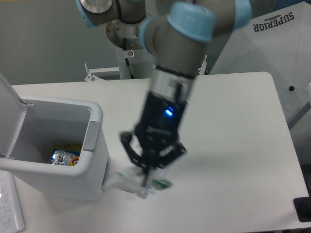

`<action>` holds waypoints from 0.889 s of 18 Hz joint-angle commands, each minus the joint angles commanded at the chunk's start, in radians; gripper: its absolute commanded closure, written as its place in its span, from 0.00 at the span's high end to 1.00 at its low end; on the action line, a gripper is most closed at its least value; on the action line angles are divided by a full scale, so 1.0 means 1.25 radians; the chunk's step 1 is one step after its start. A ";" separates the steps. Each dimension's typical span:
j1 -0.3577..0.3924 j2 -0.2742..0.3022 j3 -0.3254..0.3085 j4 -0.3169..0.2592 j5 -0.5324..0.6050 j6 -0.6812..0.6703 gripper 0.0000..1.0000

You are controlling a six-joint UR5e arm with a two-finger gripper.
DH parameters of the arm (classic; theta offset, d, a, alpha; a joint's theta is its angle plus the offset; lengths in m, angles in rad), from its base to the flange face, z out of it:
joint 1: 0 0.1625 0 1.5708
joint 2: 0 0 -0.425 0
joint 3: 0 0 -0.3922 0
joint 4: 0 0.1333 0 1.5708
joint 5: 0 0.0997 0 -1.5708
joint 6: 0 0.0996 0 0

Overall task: Place the trash in the trash can
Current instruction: 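Lift the bag and carry it over the white trash bin, then open the gripper to drop the bag into the bin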

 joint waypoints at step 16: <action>-0.151 0.122 -0.214 -0.001 0.009 0.234 0.80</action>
